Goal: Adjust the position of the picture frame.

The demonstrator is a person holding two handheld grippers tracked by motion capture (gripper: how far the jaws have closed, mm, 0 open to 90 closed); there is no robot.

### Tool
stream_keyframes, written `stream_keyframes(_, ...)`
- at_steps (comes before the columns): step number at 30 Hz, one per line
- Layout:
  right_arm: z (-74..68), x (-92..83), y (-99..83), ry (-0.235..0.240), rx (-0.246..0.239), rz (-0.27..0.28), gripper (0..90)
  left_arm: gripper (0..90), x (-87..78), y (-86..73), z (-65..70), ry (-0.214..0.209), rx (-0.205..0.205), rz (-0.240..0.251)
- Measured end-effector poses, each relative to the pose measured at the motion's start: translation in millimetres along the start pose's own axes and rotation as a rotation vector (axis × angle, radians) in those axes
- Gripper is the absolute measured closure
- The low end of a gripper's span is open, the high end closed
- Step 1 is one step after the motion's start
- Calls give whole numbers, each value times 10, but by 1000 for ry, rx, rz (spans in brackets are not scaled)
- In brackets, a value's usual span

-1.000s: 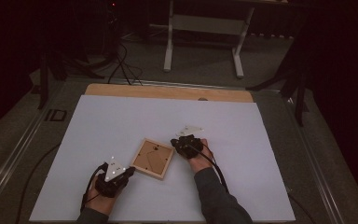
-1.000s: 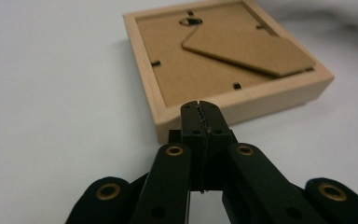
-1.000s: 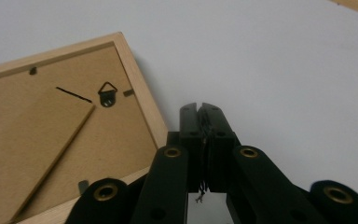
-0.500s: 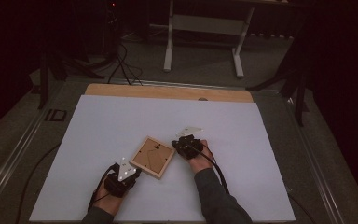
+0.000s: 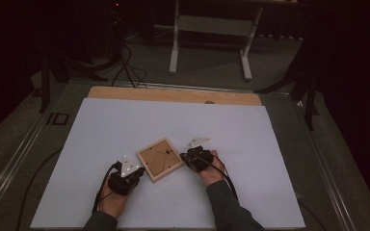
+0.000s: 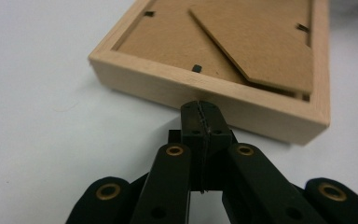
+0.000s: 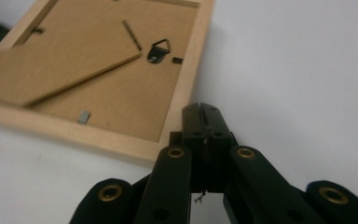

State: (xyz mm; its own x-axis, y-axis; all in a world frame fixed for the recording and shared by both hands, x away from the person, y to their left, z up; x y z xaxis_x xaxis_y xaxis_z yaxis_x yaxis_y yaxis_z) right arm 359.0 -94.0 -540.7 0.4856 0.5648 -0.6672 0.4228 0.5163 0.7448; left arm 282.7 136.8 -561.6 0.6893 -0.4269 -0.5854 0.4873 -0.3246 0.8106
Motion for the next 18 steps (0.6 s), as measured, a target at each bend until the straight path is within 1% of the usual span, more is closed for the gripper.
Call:
stream_keyframes(2, -28, -40, -29, 3, -12, -6, 898, 899, 28, 20, -23, 2, -10, 0)
stream_keyframes(4, -54, -82, -55, 5, -21, -15, 898, 899, 66, 47, -37, 4, -33, 1)
stream_keyframes(5, -54, -82, -55, 5, -21, -15, 898, 899, 66, 47, -37, 4, -33, 1)
stream_keyframes(6, -64, -102, -70, 4, -24, -19, 898, 899, 101, 85, -41, 14, -32, -11)
stream_keyframes(7, -82, -142, -104, 5, -25, -19, 898, 900, 121, 107, -37, 24, -21, -18)
stream_keyframes(8, -87, -159, -123, 7, -22, -16, 898, 900, 143, 127, -36, 29, -20, -20)
stream_keyframes(11, -95, -206, -172, 7, -4, -11, 898, 900, 197, 154, -49, 16, -54, -11)
stream_keyframes(12, -97, -217, -184, 7, 1, -9, 898, 900, 208, 159, -48, 17, -58, -9)
stream_keyframes(16, -92, -233, -214, 5, 3, 5, 898, 900, 256, 217, -42, 42, -52, -31)
stream_keyframes(17, -90, -235, -218, 4, 5, 8, 898, 900, 282, 234, -44, 43, -58, -28)
stream_keyframes(18, -87, -241, -225, -1, 8, 8, 898, 900, 308, 249, -45, 41, -74, -25)
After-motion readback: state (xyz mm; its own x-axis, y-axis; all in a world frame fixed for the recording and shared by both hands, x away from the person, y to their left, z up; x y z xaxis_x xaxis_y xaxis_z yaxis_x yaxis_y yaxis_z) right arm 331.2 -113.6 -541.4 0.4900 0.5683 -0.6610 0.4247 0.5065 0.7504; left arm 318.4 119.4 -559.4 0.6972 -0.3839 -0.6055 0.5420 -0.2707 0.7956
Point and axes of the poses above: each handheld gripper's, and its own axes: x roughly forward along the jaws, y roughly out of its top, z roughly to its right, the point moved 3 cm from there along x, roughly forward along the jaws, and after that the axes turned 4 degrees about z, right-handed, at the moved point
